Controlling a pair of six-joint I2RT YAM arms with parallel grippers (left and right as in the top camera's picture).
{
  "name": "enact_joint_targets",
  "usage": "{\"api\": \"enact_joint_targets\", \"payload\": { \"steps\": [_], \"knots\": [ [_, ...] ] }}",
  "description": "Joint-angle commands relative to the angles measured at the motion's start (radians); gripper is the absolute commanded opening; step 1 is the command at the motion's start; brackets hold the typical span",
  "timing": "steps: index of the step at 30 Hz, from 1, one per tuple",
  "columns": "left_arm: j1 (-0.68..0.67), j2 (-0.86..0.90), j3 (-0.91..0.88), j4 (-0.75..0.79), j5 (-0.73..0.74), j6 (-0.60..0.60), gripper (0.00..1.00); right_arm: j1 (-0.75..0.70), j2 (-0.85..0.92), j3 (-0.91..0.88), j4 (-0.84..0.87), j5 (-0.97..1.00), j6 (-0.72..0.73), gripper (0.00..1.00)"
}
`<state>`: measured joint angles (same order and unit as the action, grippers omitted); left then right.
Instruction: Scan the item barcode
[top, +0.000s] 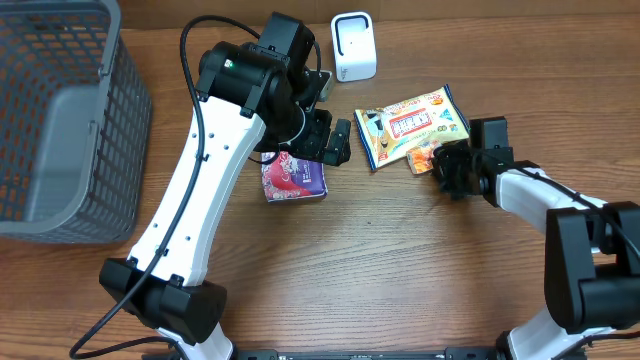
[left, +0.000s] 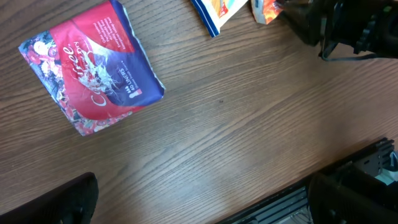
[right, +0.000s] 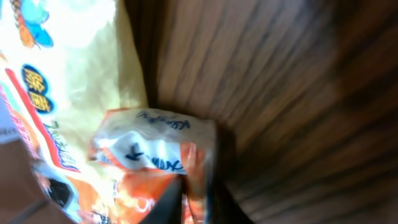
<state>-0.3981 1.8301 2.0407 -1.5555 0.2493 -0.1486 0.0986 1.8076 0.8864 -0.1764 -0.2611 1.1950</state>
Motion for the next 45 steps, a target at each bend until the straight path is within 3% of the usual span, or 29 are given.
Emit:
{"api": "enact_joint_targets", "payload": {
  "steps": [1,7,13,16,20,27,32,42,45],
  "knots": [
    [-0.001,0.002,-0.002,0.001,-0.006,0.022,1.00,-0.002,0.039,-0.010,-0.022,0.046,0.010,0.04],
    [-0.001,0.002,-0.002,0.001,-0.006,0.022,1.00,-0.011,0.037,-0.004,-0.019,-0.037,-0.056,0.04],
    [-0.001,0.002,-0.002,0.001,-0.006,0.022,1.00,-0.072,0.027,0.037,-0.003,-0.246,-0.356,0.04],
    [-0.001,0.002,-0.002,0.001,-0.006,0.022,1.00,-0.118,0.023,0.050,0.036,-0.459,-0.528,0.04],
    [-0.001,0.002,-0.002,0.001,-0.006,0.022,1.00,-0.170,0.023,0.050,0.183,-0.904,-0.759,0.04],
    [-0.001,0.002,-0.002,0.001,-0.006,0.022,1.00,-0.171,0.023,0.050,0.243,-1.152,-0.933,0.04],
    [-0.001,0.002,-0.002,0.001,-0.006,0.022,1.00,-0.170,0.023,0.050,0.299,-1.308,-0.921,0.04],
    [-0.001,0.002,-0.002,0.001,-0.006,0.022,1.00,-0.143,0.023,0.050,0.303,-1.297,-0.864,0.04],
    [-0.001,0.002,-0.002,0.001,-0.006,0.022,1.00,-0.143,0.023,0.050,0.304,-1.208,-0.766,0.04]
  ]
}}
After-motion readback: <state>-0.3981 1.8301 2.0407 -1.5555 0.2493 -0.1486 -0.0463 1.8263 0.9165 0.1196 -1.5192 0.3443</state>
